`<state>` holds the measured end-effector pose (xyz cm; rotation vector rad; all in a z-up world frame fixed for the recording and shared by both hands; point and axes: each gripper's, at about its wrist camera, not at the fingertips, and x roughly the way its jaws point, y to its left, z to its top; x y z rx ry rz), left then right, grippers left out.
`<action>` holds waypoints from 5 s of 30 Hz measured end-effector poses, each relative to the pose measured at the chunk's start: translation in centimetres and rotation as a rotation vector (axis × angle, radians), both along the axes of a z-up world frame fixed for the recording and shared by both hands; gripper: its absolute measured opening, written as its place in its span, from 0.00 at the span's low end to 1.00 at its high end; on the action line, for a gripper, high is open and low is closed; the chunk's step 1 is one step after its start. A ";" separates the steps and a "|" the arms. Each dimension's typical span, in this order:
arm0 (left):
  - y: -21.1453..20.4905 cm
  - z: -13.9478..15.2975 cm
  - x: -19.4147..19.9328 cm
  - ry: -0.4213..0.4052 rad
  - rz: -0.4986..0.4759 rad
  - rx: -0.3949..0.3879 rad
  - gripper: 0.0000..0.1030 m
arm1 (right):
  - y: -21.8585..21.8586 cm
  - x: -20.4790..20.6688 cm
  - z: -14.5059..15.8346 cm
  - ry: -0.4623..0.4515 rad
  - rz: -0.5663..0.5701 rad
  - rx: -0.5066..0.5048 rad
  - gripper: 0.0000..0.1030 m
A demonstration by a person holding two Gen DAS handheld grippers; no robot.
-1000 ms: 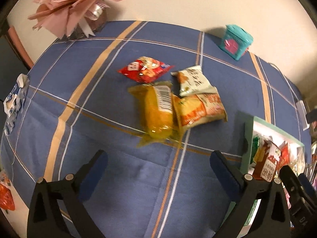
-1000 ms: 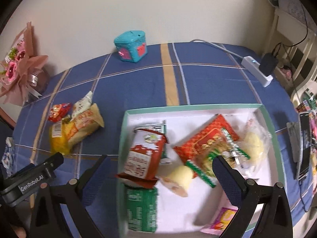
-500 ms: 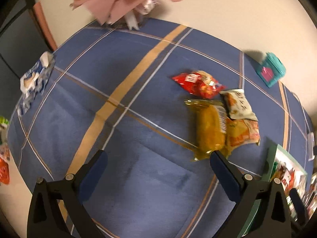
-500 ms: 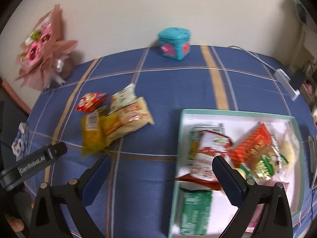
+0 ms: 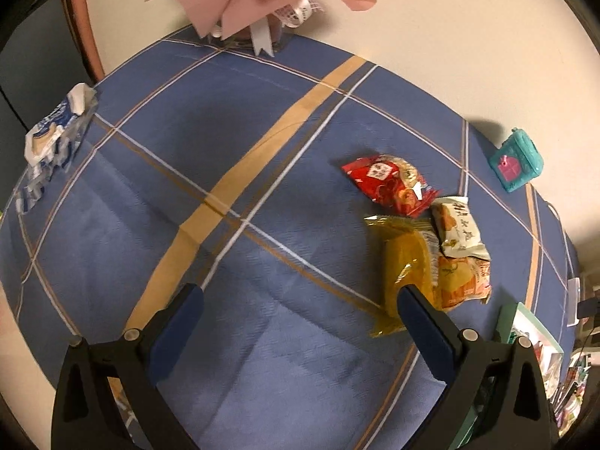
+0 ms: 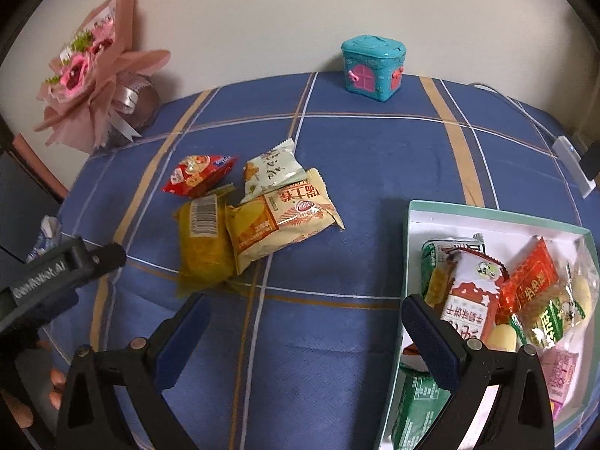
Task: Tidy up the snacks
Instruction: 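Withdraw both open tools from the tray toward the snack pile, then reach the right tool to the cream-orange cake pack while the left tool reaches the yellow bread pack, then close the right tool on the cake pack while the left tool grasps the yellow bread pack, then lift and carry both held packs over the tray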
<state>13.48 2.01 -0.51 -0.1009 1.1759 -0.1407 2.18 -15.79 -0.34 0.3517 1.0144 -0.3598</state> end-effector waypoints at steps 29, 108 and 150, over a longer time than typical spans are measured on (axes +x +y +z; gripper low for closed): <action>-4.9 -1.5 2.5 0.042 -0.055 -0.096 1.00 | -2.0 5.1 -1.6 -0.004 0.065 -0.022 1.00; -4.6 -5.2 3.6 0.151 -0.029 -0.102 0.75 | -1.4 7.8 -5.1 0.042 0.125 -0.043 1.00; -4.9 3.2 0.7 0.008 -0.089 -0.229 0.42 | -6.4 2.7 3.3 -0.022 -0.061 0.016 0.79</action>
